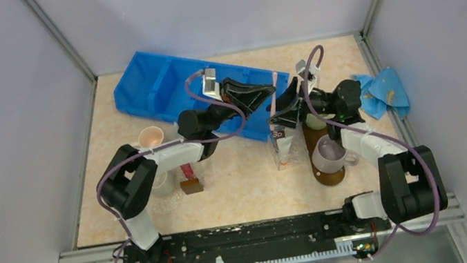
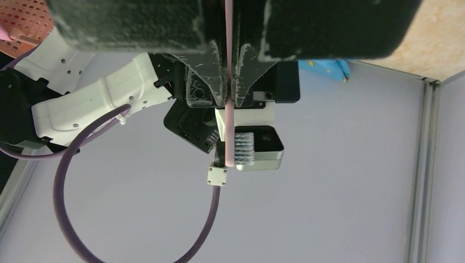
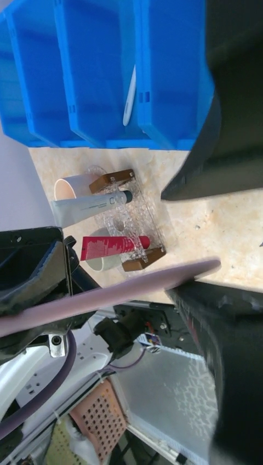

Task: Prepare toiletry sets of a toothbrush and toothpaste on the tray
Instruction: Place the toothbrush in the cup.

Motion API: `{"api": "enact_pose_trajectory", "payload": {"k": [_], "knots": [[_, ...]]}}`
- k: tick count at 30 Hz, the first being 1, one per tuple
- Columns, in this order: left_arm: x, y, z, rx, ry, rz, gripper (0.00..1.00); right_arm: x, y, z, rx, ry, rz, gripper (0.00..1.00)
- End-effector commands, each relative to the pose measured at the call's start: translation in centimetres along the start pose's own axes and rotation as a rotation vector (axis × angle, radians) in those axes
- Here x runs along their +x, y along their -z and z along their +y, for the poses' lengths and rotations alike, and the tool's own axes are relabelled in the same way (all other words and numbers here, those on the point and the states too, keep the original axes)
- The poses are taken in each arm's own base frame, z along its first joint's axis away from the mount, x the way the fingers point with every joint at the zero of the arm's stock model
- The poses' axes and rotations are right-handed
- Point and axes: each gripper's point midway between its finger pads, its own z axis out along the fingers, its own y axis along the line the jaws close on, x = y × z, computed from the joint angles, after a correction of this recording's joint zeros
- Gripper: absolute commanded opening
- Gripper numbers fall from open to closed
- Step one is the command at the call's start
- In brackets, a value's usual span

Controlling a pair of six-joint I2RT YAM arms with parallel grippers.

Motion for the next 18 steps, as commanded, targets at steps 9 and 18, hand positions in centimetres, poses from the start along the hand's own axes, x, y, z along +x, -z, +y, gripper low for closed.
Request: {"api": "enact_pose_trajectory", "payload": {"k": [9,18], "knots": [[-1.0,-0.4,-0.6,0.044,-0.055,-0.059,0.18,-3.0,-0.7,3.6,-0.150,0.188,-0.009,0.00],[0.0,-0.1,-2.2,0.258,-0.031,0.133,0.54,-4.7,0.9,5.2,-0.153,0.266,-0.020,0.00]]}}
